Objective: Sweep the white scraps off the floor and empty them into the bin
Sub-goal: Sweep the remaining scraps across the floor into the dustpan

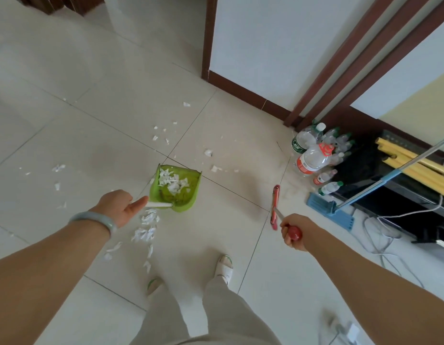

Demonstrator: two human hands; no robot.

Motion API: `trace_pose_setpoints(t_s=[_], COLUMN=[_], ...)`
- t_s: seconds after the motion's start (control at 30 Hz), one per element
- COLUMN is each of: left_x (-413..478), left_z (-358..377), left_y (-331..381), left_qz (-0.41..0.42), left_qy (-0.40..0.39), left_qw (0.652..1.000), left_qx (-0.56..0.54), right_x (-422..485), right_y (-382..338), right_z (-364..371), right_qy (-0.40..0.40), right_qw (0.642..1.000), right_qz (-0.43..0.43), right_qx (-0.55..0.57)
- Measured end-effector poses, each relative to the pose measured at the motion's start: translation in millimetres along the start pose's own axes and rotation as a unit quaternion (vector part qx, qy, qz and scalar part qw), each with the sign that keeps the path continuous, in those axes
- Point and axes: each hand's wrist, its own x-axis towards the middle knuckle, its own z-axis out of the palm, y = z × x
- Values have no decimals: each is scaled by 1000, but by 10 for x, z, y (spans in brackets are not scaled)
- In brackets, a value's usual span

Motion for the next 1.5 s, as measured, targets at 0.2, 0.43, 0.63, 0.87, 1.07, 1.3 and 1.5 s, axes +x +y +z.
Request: trace_pose_setpoints(t_s=[0.2,0.43,0.63,0.87,1.07,1.3,1.5], left_x=[159,299,274,213,215,281,334], left_z=[37,63,108,196,102,-20,-108], left_y=[636,928,855,413,-216,-891,-1392], left_qz=[4,-14,-53,-67,-83,-106,-137], left_qy=[1,15,26,66,55,48,42], left_qw=[999,995,989,987,988,990,987], left_qx=[-44,-102,-135,-134,-118,-83,-76], right_x=[296,537,729,719,474,30,-255], right_y=[-306,-678,-1052,-1293,-1257,-877,-692], right_z=[-516,-539,-12,737,1522,2610,3265], right_qy=[2,-18,-22,-41,-53,-88,-134], right_qw=[1000,999,997,980,961,923,901], right_qz=[20,34,25,5,-16,-42,-42], right_qx=[14,15,-73,-192,-271,-372,-411])
